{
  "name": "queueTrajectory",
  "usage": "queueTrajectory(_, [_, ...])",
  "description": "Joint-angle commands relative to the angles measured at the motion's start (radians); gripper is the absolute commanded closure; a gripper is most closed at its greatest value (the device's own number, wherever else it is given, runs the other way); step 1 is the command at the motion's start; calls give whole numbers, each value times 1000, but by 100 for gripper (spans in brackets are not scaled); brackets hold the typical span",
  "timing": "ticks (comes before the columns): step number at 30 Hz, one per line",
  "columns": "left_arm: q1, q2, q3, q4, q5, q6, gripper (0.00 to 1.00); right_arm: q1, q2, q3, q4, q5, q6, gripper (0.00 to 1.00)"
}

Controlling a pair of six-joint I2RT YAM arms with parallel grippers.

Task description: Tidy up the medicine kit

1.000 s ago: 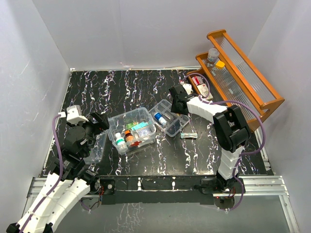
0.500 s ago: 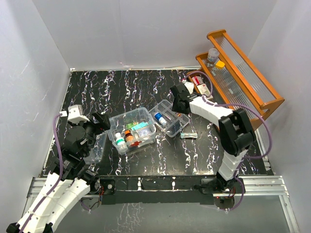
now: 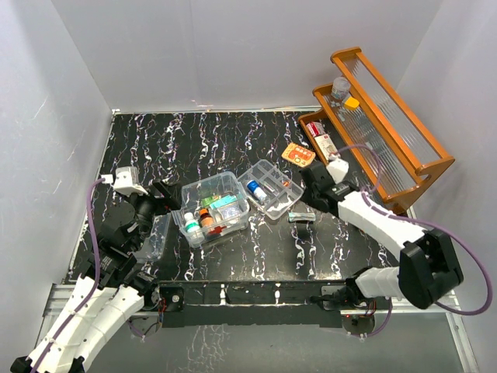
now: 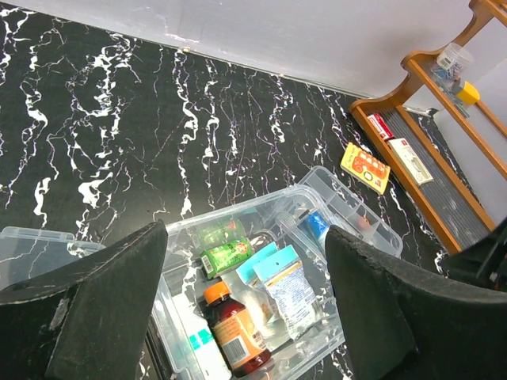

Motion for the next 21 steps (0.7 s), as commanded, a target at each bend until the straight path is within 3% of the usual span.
queueTrajectory(1, [0,-10,-6,36,19,12,20,1,-123,-111,-63,44,238,64])
queueTrajectory(6, [0,-11,-5,31,16,11,20,0,-179,-205,-63,62,393,66])
queueTrajectory(21, [0,-19,-6,25,-4,8,20,-26,-62,-193,23,1,433,69])
